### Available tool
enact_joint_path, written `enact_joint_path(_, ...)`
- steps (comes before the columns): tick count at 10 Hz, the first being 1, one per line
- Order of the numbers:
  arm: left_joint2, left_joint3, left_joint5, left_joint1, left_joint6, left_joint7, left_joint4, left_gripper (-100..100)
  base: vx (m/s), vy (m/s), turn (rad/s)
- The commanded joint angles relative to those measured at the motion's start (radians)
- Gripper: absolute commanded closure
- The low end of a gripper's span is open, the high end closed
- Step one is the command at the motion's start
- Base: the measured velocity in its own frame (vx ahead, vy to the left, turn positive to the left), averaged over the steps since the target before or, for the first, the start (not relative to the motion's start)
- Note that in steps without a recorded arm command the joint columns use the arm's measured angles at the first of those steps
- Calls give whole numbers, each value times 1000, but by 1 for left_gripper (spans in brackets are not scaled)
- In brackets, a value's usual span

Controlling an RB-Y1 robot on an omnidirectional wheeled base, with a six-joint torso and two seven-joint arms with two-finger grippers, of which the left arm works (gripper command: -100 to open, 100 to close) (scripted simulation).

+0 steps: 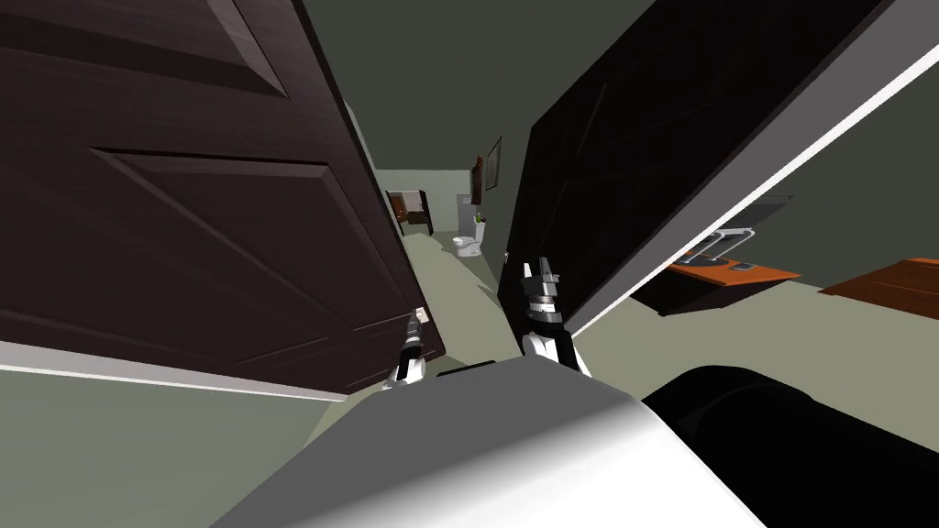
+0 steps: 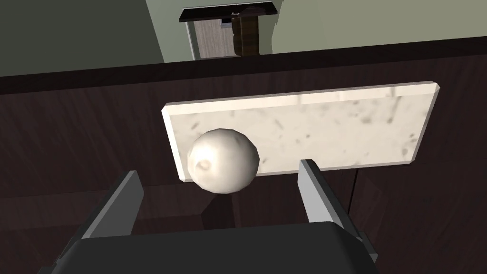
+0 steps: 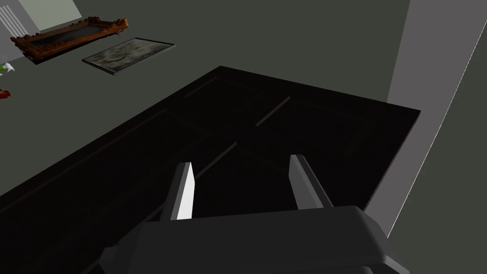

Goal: Push the door open

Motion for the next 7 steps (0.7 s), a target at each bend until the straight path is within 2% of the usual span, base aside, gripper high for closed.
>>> enact_joint_path(1,-11,2,1,2,-8,-1,3,-100,194,11,-8)
enact_joint_path(2,-7,1,1,4,-4,0,1,-100,73,5,8)
enact_joint_path(3,-7,1,1,4,-4,0,1,100,-15,-3,-7)
enact_joint_path(7,-7,1,1,4,-4,0,1,100,-15,-1,-2)
